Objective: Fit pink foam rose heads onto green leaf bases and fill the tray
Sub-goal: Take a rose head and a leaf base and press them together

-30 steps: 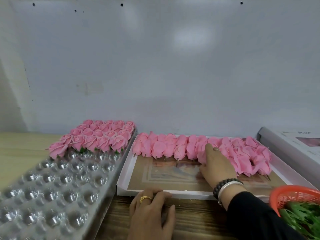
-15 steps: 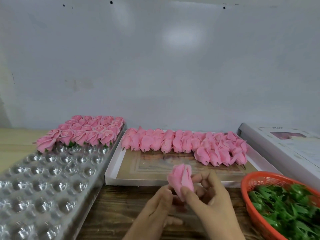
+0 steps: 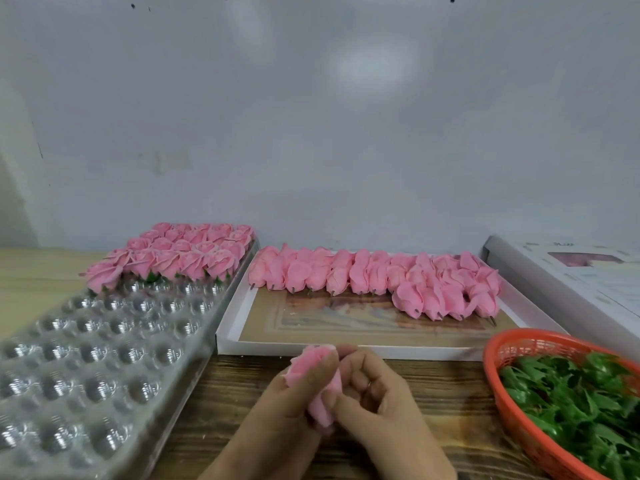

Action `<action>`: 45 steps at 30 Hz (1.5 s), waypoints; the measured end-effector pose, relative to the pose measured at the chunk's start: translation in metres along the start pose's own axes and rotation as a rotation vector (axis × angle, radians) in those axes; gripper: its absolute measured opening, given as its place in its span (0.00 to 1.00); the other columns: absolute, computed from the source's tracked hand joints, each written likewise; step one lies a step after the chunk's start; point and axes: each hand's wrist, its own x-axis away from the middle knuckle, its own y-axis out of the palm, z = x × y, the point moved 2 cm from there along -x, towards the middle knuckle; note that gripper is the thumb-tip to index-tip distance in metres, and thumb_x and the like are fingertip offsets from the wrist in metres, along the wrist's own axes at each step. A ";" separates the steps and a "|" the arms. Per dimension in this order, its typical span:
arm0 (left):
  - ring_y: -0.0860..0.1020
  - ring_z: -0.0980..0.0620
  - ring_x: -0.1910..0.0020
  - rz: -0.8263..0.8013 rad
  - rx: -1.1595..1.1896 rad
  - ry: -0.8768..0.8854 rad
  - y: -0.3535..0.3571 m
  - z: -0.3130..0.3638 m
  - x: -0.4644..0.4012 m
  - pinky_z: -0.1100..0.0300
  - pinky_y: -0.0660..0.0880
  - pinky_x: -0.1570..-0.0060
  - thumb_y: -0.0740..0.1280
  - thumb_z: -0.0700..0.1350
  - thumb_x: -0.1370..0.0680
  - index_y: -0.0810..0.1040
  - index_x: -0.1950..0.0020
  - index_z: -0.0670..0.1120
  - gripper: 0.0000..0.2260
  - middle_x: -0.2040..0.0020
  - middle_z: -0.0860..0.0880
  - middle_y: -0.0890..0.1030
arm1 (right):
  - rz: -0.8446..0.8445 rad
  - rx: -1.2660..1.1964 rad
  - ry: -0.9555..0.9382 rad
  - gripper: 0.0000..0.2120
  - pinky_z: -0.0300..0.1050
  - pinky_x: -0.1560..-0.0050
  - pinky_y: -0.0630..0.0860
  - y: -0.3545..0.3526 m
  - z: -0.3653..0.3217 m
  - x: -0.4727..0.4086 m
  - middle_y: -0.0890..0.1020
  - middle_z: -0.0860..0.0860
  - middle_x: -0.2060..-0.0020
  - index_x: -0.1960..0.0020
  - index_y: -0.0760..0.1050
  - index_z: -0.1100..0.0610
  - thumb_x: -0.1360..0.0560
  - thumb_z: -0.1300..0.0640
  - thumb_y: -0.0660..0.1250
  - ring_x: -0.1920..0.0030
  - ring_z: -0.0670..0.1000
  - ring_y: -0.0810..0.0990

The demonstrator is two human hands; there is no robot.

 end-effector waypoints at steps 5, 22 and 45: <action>0.68 0.37 0.53 0.103 0.043 -0.002 -0.004 0.002 -0.002 0.51 0.62 0.55 0.76 0.47 0.40 0.81 0.57 0.36 0.18 0.54 0.32 0.75 | -0.042 0.000 0.064 0.17 0.38 0.64 0.76 0.001 0.003 -0.002 0.82 0.52 0.66 0.50 0.74 0.62 0.38 0.61 0.70 0.67 0.49 0.77; 0.74 0.43 0.61 0.094 0.016 -0.102 -0.006 -0.003 -0.006 0.57 0.71 0.64 0.83 0.53 0.58 0.84 0.59 0.37 0.33 0.59 0.35 0.81 | -0.154 0.096 0.207 0.13 0.36 0.64 0.74 -0.002 0.000 -0.004 0.81 0.49 0.70 0.51 0.75 0.61 0.34 0.59 0.69 0.70 0.45 0.78; 0.82 0.36 0.61 0.224 0.084 -0.002 -0.005 -0.002 -0.009 0.50 0.79 0.67 0.84 0.49 0.61 0.82 0.67 0.36 0.29 0.58 0.32 0.82 | -0.049 0.220 0.137 0.15 0.39 0.60 0.73 -0.006 0.005 -0.003 0.81 0.49 0.68 0.56 0.74 0.59 0.39 0.60 0.75 0.67 0.45 0.76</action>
